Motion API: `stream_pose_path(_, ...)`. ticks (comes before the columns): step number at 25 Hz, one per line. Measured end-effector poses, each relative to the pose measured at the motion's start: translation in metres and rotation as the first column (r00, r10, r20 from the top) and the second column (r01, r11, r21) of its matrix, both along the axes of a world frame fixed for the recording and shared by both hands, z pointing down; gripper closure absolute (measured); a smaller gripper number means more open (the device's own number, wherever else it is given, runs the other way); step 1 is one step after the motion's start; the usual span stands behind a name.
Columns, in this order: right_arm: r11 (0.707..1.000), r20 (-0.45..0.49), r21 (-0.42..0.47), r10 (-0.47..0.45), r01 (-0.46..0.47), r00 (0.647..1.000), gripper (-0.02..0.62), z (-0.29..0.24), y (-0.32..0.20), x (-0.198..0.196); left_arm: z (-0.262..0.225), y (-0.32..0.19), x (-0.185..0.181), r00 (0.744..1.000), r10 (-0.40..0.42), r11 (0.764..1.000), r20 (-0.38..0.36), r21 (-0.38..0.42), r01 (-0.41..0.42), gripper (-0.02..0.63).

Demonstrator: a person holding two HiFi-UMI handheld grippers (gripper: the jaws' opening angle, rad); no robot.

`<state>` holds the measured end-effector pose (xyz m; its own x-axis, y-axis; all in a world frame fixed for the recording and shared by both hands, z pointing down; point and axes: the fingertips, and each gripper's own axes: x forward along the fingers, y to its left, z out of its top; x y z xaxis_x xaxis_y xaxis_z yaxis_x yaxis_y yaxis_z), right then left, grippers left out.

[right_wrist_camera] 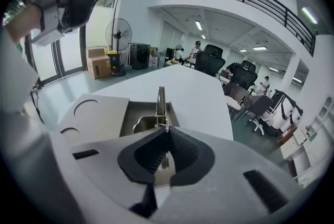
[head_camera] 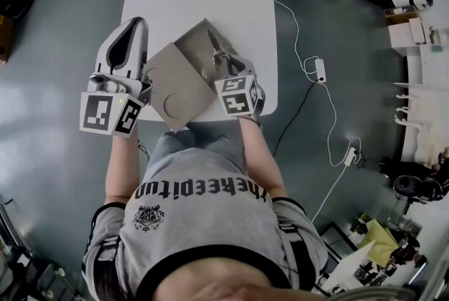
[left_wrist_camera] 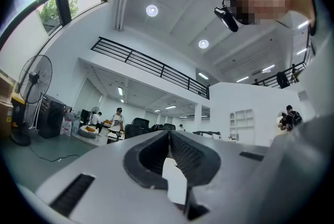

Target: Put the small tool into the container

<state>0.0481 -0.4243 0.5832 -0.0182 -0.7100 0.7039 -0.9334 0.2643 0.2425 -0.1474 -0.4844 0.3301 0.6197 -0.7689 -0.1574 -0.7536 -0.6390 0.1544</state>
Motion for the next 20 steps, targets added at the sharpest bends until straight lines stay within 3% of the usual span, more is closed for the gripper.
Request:
stream_pose_path(11, 0.995, -0.113, -0.102, 0.003, -0.015, 0.994, 0.589, 0.027, -0.023, 0.0, 0.013, -0.02, -0.004, 1.0, 0.025, 0.999, 0.0, -0.025, -0.025, 0.592)
stream_pose_path(20, 0.984, -0.225, -0.176, -0.048, 0.008, 0.973, 0.589, 0.063, -0.046, 0.001, 0.027, -0.038, -0.01, 1.0, 0.014, 0.999, 0.002, -0.04, -0.014, 0.592)
